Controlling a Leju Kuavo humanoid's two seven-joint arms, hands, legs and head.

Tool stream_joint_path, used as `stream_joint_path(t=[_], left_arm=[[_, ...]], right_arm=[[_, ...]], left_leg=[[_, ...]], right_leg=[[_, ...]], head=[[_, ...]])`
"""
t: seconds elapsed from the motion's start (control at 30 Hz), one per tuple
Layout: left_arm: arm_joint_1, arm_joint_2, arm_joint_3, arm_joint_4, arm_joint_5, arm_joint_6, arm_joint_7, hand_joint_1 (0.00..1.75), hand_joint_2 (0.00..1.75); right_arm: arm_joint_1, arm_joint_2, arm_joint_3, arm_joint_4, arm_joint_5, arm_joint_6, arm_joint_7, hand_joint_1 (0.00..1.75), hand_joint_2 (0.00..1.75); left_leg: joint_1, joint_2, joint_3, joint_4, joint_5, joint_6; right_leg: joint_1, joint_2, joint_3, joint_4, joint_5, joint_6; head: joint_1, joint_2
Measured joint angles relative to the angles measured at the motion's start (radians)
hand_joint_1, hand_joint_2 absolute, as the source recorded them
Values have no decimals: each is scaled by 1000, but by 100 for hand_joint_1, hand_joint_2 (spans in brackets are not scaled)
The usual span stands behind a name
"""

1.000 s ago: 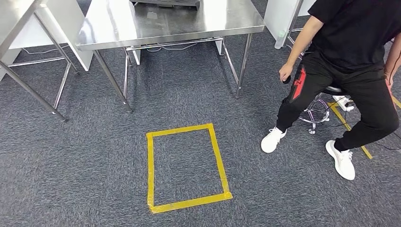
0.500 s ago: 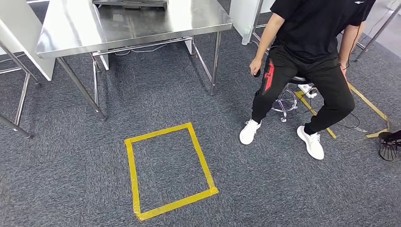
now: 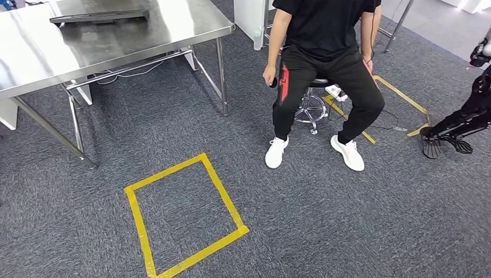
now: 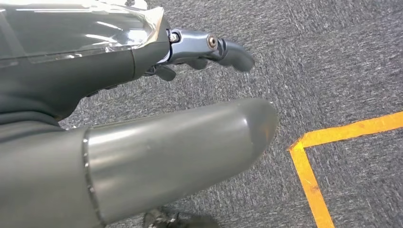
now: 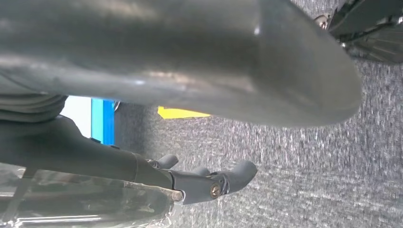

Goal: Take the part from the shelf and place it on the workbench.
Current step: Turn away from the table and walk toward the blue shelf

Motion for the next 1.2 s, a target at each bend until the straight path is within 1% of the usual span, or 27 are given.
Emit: stream_joint_path(t=[0.07, 0.1, 0.13, 0.17, 0.23, 0.3, 0.37, 0.4, 0.47, 0.53, 0.57, 0.6, 0.63, 0.67, 0.7, 0.73, 0.77, 0.8, 0.87, 0.9, 0.97, 1.0, 1.03, 1.07, 1.1, 1.13, 1.2], left_arm=[[1, 0, 19, 0, 29, 28, 1, 0, 0], [3, 0, 28, 0, 36, 36, 0, 0, 0], [3, -1, 31, 0, 37, 39, 0, 0, 0], [3, -1, 34, 0, 38, 43, 0, 0, 0], [3, -1, 38, 0, 40, 53, 1, 0, 0], [3, -2, 44, 0, 41, 61, 1, 0, 0], [1, -6, 49, 0, 44, 67, 1, 0, 0], [1, -9, 51, 0, 46, 69, 1, 0, 0], [1, -13, 55, -1, 52, 79, 4, 0, 0], [3, -14, 60, -1, 57, 93, 9, 0, 0], [3, -15, 63, -1, 59, 98, 12, 0, 0], [3, -16, 67, -1, 60, 103, 13, 0, 0], [3, -17, 69, -1, 60, 105, 14, 0, 0], [3, -19, 72, -1, 60, 106, 15, 0, 0], [2, -21, 74, -1, 60, 106, 15, 0, 0], [3, -22, 75, 0, 60, 107, 15, 0, 0], [3, -23, 77, 0, 60, 108, 16, 0, 0], [3, -24, 79, 0, 61, 109, 16, 0, 0], [0, -25, 80, 0, 61, 111, 14, 0, 0], [-2, -25, 80, 0, 61, 112, 12, 0, 0], [-3, -25, 80, 0, 60, 113, 8, 0, 0], [-1, -24, 81, 0, 59, 114, 7, 0, 0], [1, -25, 81, 0, 58, 117, 6, 0, 0], [2, -25, 81, 0, 58, 121, 6, 0, 0], [4, -25, 81, 0, 59, 125, 5, 0, 0], [4, -25, 81, 0, 59, 128, 4, 0, 0], [4, -24, 81, 0, 61, 132, 1, 0, 0]], right_arm=[[3, 7, 12, 0, 26, 1, 13, 0, 0], [3, 9, 18, 0, 34, 1, 15, 0, 0], [3, 10, 20, 1, 37, 2, 15, 0, 0], [3, 11, 24, 1, 40, 3, 15, 0, 0], [1, 12, 31, 1, 47, 5, 13, 0, 0], [-2, 14, 36, 1, 53, 7, 11, 0, 0], [-1, 13, 39, 1, 57, 8, 11, 0, 0], [0, 12, 40, 2, 59, 8, 11, 0, 0], [-3, 11, 45, 2, 67, 10, 10, 0, 0], [-8, 11, 53, 2, 77, 16, 12, 0, 0], [-10, 11, 56, 2, 81, 20, 14, 0, 0], [-11, 11, 60, 2, 83, 23, 17, 0, 0], [-11, 10, 62, 2, 85, 25, 19, 0, 0], [-12, 9, 63, 2, 87, 26, 20, 0, 0], [-14, 8, 64, 2, 88, 26, 21, 0, 0], [-17, 7, 65, 2, 89, 26, 21, 0, 0], [-21, 7, 67, 2, 90, 27, 21, 0, 0], [-24, 7, 68, 2, 90, 28, 21, 0, 0], [-26, 7, 71, 2, 90, 31, 22, 0, 0], [-27, 7, 71, 3, 90, 32, 23, 0, 0], [-30, 6, 73, 3, 91, 34, 26, 0, 0], [-33, 5, 75, 3, 92, 35, 27, 0, 0], [-36, 6, 77, 3, 94, 37, 29, 0, 0], [-39, 6, 78, 3, 96, 40, 31, 0, 0], [-41, 6, 79, 3, 98, 43, 33, 0, 0], [-42, 6, 80, 3, 99, 46, 35, 0, 0], [-45, 6, 81, 3, 101, 51, 39, 0, 0]], left_leg=[[8, -55, -65, 155, -85, -13], [9, -79, -92, 216, -110, -13], [9, -81, -78, 186, -83, -12], [11, -90, -49, 125, -44, -9], [14, -137, 10, -2, 13, -1], [11, -163, 30, -50, 22, 6], [7, -141, 30, -57, 28, 19], [6, -129, 31, -63, 32, 28], [8, -99, 33, -75, 41, 43], [4, -68, 30, -77, 43, 49], [2, -52, 29, -77, 43, 48], [1, -38, 29, -76, 43, 48], [1, -25, 29, -76, 42, 47], [1, -13, 30, -76, 41, 46], [0, -2, 33, -75, 39, 43], [-2, 9, 36, -75, 36, 37], [-5, 19, 39, -74, 33, 32], [-8, 28, 42, -73, 31, 26], [-7, 46, 49, -75, 29, 16], [-3, 38, 52, -73, 25, 9], [3, -12, 37, -30, -12, -2], [6, -46, 13, 24, -46, -4], [7, -67, -20, 94, -83, -5], [7, -77, -53, 163, -113, -6], [8, -81, -76, 205, -122, -7], [9, -82, -82, 214, -110, -7], [15, -90, -44, 119, -38, -7]], right_leg=[[-2, 47, -1, -3, 11, -22], [1, 68, -4, -2, 14, -27], [2, 82, -4, 0, 14, -27], [2, 96, -3, 2, 14, -26], [5, 122, -6, 8, 14, -22], [8, 143, -17, 12, 17, -10], [7, 162, -32, 11, 22, 7], [7, 155, -39, 16, 19, 13], [10, 104, -75, 86, -21, 11], [9, 56, -139, 222, -85, 6], [7, 48, -163, 276, -106, 9], [6, 44, -171, 300, -113, 15], [5, 40, -157, 282, -104, 24], [3, 29, -121, 224, -83, 33], [2, 6, -74, 143, -58, 40], [4, -18, -33, 73, -34, 42], [5, -36, -5, 24, -17, 38], [8, -46, 5, 3, -8, 31], [10, -28, -2, 2, -1, 18], [6, -18, 0, -1, 1, 11], [-4, 3, 4, -7, 8, -5], [-7, 14, 5, -9, 11, -12], [-5, 25, 2, -8, 13, -17], [-3, 39, 0, -8, 14, -21], [-2, 52, -1, -7, 15, -22], [-1, 67, -1, -6, 16, -23], [-2, 95, 0, 0, 15, -22]], head=[[-1, 0], [-1, 0], [-1, 0], [-1, 0], [0, 0], [0, 0], [0, 0], [-1, 0], [5, 0], [10, 0], [10, 0], [10, 0], [10, 0], [10, 0], [10, 0], [10, 0], [9, 0], [7, 0], [3, 0], [3, 0], [0, 0], [-2, 0], [-3, 0], [-3, 0], [-3, 0], [-3, 0], [-3, 0]])
